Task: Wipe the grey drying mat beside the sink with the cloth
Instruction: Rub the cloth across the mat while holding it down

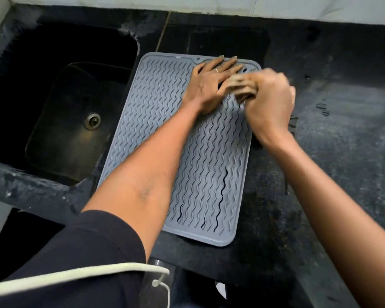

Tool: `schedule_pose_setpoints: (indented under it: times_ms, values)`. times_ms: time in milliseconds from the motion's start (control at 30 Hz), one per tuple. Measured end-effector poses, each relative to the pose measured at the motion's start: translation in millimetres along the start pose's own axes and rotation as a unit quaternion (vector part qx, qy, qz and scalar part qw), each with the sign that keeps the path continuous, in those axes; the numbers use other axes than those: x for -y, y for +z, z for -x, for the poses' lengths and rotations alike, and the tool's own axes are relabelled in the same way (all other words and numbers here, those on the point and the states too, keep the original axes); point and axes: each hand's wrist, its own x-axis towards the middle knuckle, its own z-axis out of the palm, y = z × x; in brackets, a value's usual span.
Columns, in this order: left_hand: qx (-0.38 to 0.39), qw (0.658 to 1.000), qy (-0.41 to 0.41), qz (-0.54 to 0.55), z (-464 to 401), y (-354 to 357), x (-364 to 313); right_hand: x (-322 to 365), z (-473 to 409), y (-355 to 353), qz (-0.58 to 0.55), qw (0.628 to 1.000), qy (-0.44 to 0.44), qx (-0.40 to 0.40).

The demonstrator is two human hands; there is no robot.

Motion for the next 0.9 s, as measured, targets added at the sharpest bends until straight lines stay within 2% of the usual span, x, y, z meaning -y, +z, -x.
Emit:
schedule_pose_setpoints:
  times_ms: [67, 167, 267, 400, 500, 567, 633, 700, 800, 833, 900]
  values:
    - [-0.007, 1.0, -0.011, 0.008, -1, 1, 2, -2, -26, 15, 0.037, 0.999, -0.002, 0.008]
    - [0.0, 1.0, -0.019, 0.001, -2, 0, -1, -2, -26, 40, 0.139, 0.986, -0.037, 0.089]
    - [0.019, 0.999, 0.008, -0.024, -3, 0, 2, -1, 15, 43, 0.171, 0.979, -0.062, 0.094]
    - [0.003, 1.0, -0.012, 0.009, -1, -2, -1, 14, 91, 20, 0.231, 0.961, -0.123, 0.09]
    - [0.002, 1.0, -0.011, 0.021, 2, -4, -4, 31, 147, 1, 0.201, 0.961, -0.146, 0.123]
    - [0.004, 1.0, -0.015, 0.018, 1, -6, -3, 33, 148, -6, 0.186, 0.956, -0.166, 0.153]
    - [0.019, 0.999, -0.029, 0.008, 5, -5, -8, 30, 130, -13, 0.133, 0.96, -0.147, 0.198]
    - [0.031, 0.998, -0.056, -0.011, 16, -3, -14, 24, 99, -19, 0.066, 0.978, -0.089, 0.178]
    - [0.052, 0.994, -0.09, -0.029, 57, -1, -12, 16, 53, -14, 0.049, 0.994, -0.069, 0.065]
    - [0.05, 0.993, -0.098, -0.032, 76, -1, -10, 14, 41, -7, 0.063, 0.993, -0.081, 0.063]
    - [0.04, 0.993, -0.112, -0.019, 105, -3, -8, 10, 29, 9, 0.11, 0.981, -0.103, 0.12]
